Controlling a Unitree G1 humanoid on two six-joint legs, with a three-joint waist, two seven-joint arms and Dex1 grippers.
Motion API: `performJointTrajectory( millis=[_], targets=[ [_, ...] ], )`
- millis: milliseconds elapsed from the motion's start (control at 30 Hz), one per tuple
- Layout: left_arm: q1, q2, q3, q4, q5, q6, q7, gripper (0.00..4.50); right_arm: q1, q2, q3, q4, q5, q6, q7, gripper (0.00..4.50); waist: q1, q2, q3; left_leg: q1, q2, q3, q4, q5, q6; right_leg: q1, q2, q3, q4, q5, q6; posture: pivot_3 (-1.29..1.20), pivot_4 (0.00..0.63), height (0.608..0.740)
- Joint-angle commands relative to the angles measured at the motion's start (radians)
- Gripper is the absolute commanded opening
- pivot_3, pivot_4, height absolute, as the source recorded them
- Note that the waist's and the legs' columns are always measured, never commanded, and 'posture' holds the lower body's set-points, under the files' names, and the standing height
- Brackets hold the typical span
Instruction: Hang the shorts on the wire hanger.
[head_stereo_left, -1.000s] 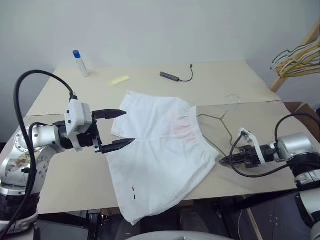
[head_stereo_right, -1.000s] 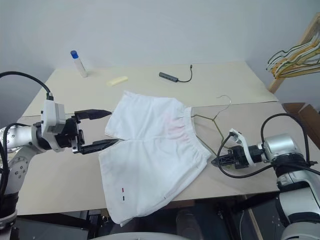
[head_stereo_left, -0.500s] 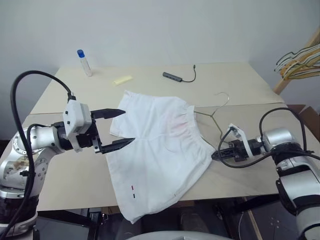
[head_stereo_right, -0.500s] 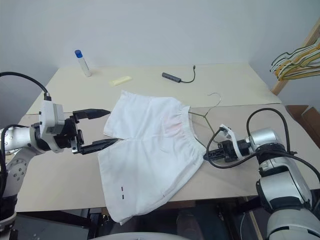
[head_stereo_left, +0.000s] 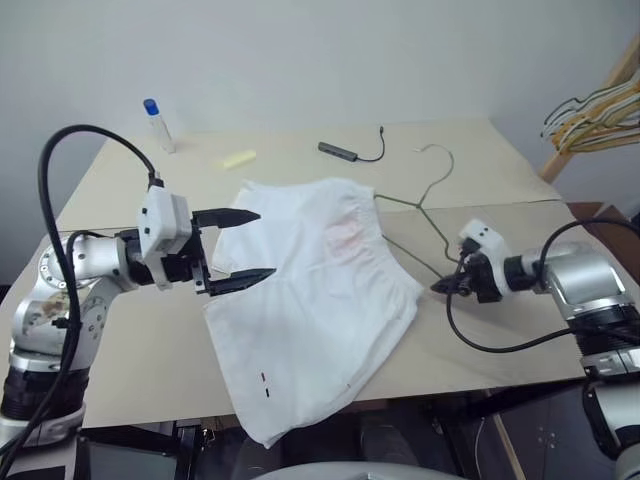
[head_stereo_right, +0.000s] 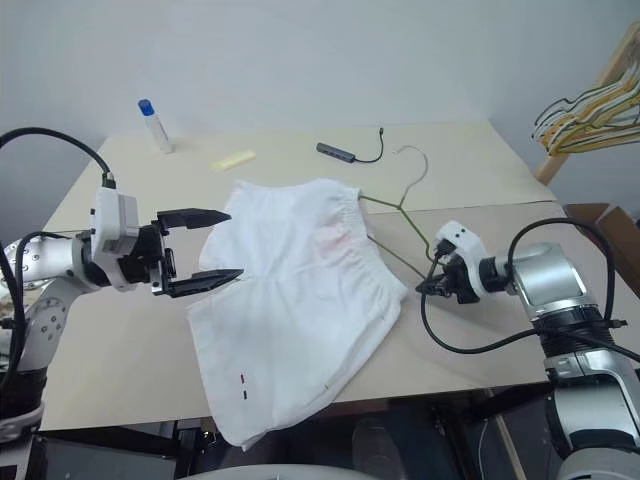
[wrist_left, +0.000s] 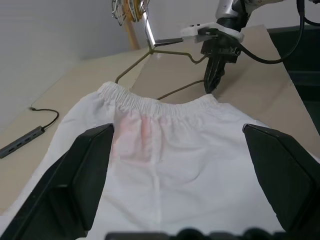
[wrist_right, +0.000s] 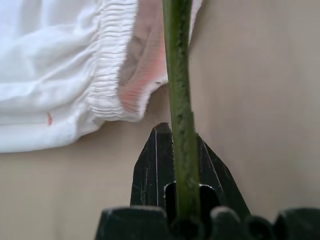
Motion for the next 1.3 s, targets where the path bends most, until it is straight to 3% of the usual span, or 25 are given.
performJointTrajectory(
  millis=[33,267,567,700,800,1200,1300],
  targets=[
    [-0.071,0.016,0.008,0.065,0.027,-0.057,-0.027,4.48,-0.014,-0.033,-0.009,-0.172,-0.063,-0.110,-0.056,0.00,-0.009,0.000,0.000,-0.001,0.000,-0.001,0.000,0.000,0.000,-0.001,0.000,0.000,0.000,0.000,0.000,-0.10,0.000,0.740],
    [-0.302,0.037,-0.028,0.300,0.110,-0.193,-0.122,4.48,0.030,-0.086,0.045,-0.422,-0.137,-0.122,-0.068,0.00,-0.016,0.000,0.000,-0.002,0.000,-0.001,0.001,0.000,0.000,0.000,-0.001,-0.001,-0.001,0.000,0.000,-0.14,0.000,0.740],
    [-0.570,-0.043,-0.282,0.675,0.339,-0.511,-0.393,4.48,-0.014,-0.093,0.093,-0.532,-0.155,-0.055,-0.040,0.00,-0.042,0.000,0.000,-0.003,-0.001,-0.001,0.001,0.000,0.000,0.000,0.000,-0.001,-0.001,0.000,0.000,-0.16,0.000,0.740],
    [-0.650,-0.095,-0.382,0.852,0.509,-0.691,-0.351,4.48,-0.035,-0.094,0.103,-0.549,-0.148,-0.032,-0.026,0.00,-0.064,0.000,0.000,-0.004,-0.001,-0.002,0.001,0.000,0.000,-0.001,0.000,-0.002,-0.001,0.000,0.000,-0.17,0.000,0.740],
    [-0.693,-0.141,-0.416,0.964,0.588,-0.786,-0.291,3.90,-0.046,-0.090,0.105,-0.563,-0.135,-0.007,-0.019,0.00,-0.075,0.000,0.000,-0.004,-0.001,-0.003,0.002,0.000,0.000,-0.001,0.000,-0.001,-0.001,0.000,0.000,-0.18,0.000,0.740],
    [-0.671,-0.178,-0.392,1.000,0.592,-0.789,-0.244,0.10,-0.059,-0.095,0.099,-0.583,-0.094,0.027,-0.006,0.00,-0.107,0.000,0.000,-0.004,-0.001,-0.013,0.002,0.000,0.000,-0.002,-0.001,-0.002,0.002,0.000,0.001,-0.17,0.000,0.740],
    [-0.657,-0.176,-0.380,0.977,0.579,-0.761,-0.228,0.04,-0.043,-0.087,0.083,-0.578,-0.090,-0.015,-0.014,0.00,-0.108,0.000,0.000,-0.004,-0.001,-0.014,0.002,0.000,0.000,-0.002,-0.001,-0.002,0.002,0.000,0.001,-0.17,0.000,0.740]
  ],
)
